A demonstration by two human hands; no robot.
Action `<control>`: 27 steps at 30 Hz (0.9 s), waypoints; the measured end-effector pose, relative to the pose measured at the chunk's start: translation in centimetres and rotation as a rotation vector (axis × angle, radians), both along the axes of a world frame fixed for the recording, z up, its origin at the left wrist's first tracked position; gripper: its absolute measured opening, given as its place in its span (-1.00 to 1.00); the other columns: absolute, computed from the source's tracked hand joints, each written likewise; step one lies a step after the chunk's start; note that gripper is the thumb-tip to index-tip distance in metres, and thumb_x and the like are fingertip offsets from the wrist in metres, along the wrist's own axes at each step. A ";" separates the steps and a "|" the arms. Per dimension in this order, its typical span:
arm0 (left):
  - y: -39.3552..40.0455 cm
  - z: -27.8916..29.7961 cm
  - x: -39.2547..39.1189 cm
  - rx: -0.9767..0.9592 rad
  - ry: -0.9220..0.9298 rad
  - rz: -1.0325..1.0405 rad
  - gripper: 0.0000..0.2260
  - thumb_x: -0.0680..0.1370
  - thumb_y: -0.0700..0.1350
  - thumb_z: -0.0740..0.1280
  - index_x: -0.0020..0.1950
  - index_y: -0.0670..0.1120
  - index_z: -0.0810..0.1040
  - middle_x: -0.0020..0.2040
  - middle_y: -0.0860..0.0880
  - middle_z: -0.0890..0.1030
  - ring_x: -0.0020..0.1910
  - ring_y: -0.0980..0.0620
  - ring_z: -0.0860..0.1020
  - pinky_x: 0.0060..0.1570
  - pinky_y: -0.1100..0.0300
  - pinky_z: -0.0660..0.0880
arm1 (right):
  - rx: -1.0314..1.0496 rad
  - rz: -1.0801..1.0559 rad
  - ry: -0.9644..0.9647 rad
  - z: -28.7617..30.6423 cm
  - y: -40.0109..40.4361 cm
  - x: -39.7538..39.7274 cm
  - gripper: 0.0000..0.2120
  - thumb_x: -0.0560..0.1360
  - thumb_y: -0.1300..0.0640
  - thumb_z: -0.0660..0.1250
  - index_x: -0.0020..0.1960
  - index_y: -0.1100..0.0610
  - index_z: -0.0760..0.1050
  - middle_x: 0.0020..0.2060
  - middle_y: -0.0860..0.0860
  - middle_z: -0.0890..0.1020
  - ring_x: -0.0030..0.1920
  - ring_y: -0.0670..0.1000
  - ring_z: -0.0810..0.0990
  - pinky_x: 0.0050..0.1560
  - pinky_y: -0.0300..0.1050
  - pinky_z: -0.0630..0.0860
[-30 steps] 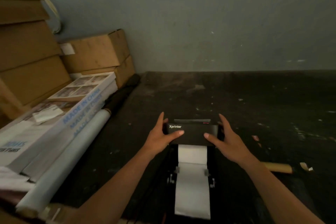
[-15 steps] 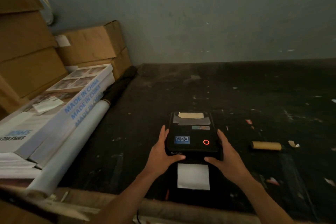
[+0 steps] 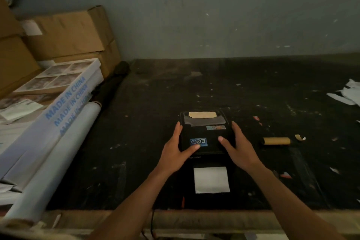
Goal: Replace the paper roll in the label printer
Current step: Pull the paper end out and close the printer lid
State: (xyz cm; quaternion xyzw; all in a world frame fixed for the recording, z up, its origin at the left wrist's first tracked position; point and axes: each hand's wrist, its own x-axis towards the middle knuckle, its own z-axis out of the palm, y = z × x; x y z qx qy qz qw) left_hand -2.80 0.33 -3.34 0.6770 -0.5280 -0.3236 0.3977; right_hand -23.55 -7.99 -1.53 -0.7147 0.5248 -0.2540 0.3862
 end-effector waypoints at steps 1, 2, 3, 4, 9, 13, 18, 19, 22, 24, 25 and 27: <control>0.1 -0.2 0.0 -0.003 0.007 0.006 -0.01 0.29 0.40 0.36 0.51 0.21 -0.19 0.54 0.12 0.13 0.46 0.11 0.18 0.29 0.18 0.18 | -0.009 -0.010 0.009 -0.3 0.2 0.2 -0.22 0.47 -0.15 0.30 0.51 -0.02 -0.06 0.49 0.03 0.18 0.46 0.05 0.16 0.37 0.05 0.19; 0.2 -0.5 0.0 -0.005 0.019 0.013 0.00 0.29 0.39 0.37 0.51 0.21 -0.20 0.54 0.12 0.13 0.45 0.13 0.17 0.30 0.17 0.18 | -0.019 -0.023 0.010 -0.7 0.5 0.3 -0.22 0.46 -0.15 0.30 0.51 -0.02 -0.05 0.49 0.03 0.18 0.46 0.05 0.16 0.37 0.05 0.19; 0.3 -0.8 -0.1 0.000 0.033 0.018 0.01 0.29 0.38 0.39 0.50 0.21 -0.20 0.54 0.11 0.13 0.44 0.15 0.17 0.30 0.17 0.19 | -0.030 -0.035 0.005 -1.1 0.8 0.3 -0.23 0.46 -0.14 0.30 0.51 -0.02 -0.04 0.49 0.03 0.18 0.46 0.04 0.16 0.36 0.04 0.19; 0.4 -1.1 -0.1 0.012 0.048 0.021 0.02 0.27 0.38 0.39 0.50 0.22 -0.20 0.54 0.11 0.13 0.44 0.15 0.17 0.31 0.16 0.19 | -0.038 -0.046 0.001 -1.6 1.0 0.2 -0.23 0.46 -0.15 0.30 0.51 -0.03 -0.04 0.49 0.03 0.18 0.46 0.04 0.16 0.37 0.04 0.19; 0.7 -1.9 -0.3 0.045 0.126 0.040 0.06 0.21 0.44 0.38 0.50 0.24 -0.21 0.53 0.09 0.16 0.34 0.25 0.18 0.25 0.20 0.21 | 0.014 -0.076 -0.026 -2.6 1.2 0.1 -0.24 0.47 -0.18 0.27 0.51 -0.06 -0.06 0.48 0.04 0.22 0.44 0.08 0.21 0.38 0.10 0.24; 0.8 -2.3 -0.4 0.035 0.151 0.039 0.03 0.22 0.45 0.37 0.48 0.29 -0.20 0.53 0.12 0.16 0.31 0.29 0.18 0.18 0.31 0.21 | 0.017 -0.113 -0.076 -3.1 1.5 0.3 -0.30 0.50 -0.17 0.22 0.51 -0.08 -0.05 0.47 0.04 0.23 0.43 0.09 0.23 0.37 0.12 0.27; 1.0 -2.7 -0.6 0.022 0.210 0.051 -0.01 0.22 0.43 0.37 0.47 0.31 -0.16 0.53 0.11 0.15 0.32 0.27 0.21 0.17 0.29 0.24 | 0.023 -0.133 -0.113 -3.6 1.6 0.3 -0.36 0.53 -0.12 0.19 0.50 -0.08 -0.02 0.47 0.05 0.23 0.44 0.09 0.22 0.36 0.10 0.25; 1.0 -2.7 -0.7 0.014 0.218 0.056 0.00 0.22 0.43 0.37 0.48 0.30 -0.15 0.53 0.12 0.16 0.31 0.28 0.22 0.17 0.30 0.25 | 0.031 -0.133 -0.115 -3.6 1.6 0.3 -0.36 0.53 -0.13 0.19 0.50 -0.09 -0.03 0.47 0.05 0.23 0.44 0.09 0.22 0.36 0.12 0.25; 1.1 -2.6 -0.8 0.006 0.235 0.065 0.02 0.22 0.42 0.38 0.49 0.28 -0.16 0.52 0.14 0.16 0.30 0.30 0.22 0.16 0.33 0.25 | 0.051 -0.135 -0.114 -3.6 1.5 0.3 -0.34 0.52 -0.14 0.19 0.51 -0.09 -0.06 0.47 0.06 0.25 0.43 0.11 0.25 0.36 0.17 0.28; 1.1 -2.6 -0.8 -0.005 0.238 0.065 0.02 0.22 0.41 0.39 0.49 0.27 -0.16 0.52 0.15 0.16 0.28 0.34 0.25 0.16 0.37 0.27 | 0.051 -0.132 -0.107 -3.6 1.5 0.3 -0.33 0.52 -0.15 0.19 0.51 -0.09 -0.06 0.46 0.07 0.25 0.42 0.12 0.26 0.35 0.18 0.29; 1.1 -2.6 -0.7 -0.009 0.232 0.060 0.01 0.23 0.41 0.39 0.49 0.27 -0.16 0.51 0.17 0.17 0.23 0.41 0.27 0.12 0.42 0.27 | 0.043 -0.133 -0.105 -3.6 1.5 0.3 -0.33 0.52 -0.16 0.19 0.51 -0.08 -0.06 0.47 0.07 0.25 0.42 0.12 0.25 0.36 0.16 0.28; 1.0 -2.7 -0.7 -0.007 0.220 0.051 -0.02 0.27 0.37 0.40 0.48 0.30 -0.16 0.49 0.21 0.18 0.10 0.54 0.29 0.01 0.51 0.26 | 0.038 -0.135 -0.113 -3.6 1.5 0.2 -0.31 0.51 -0.16 0.20 0.51 -0.07 -0.06 0.47 0.06 0.22 0.44 0.11 0.22 0.36 0.13 0.26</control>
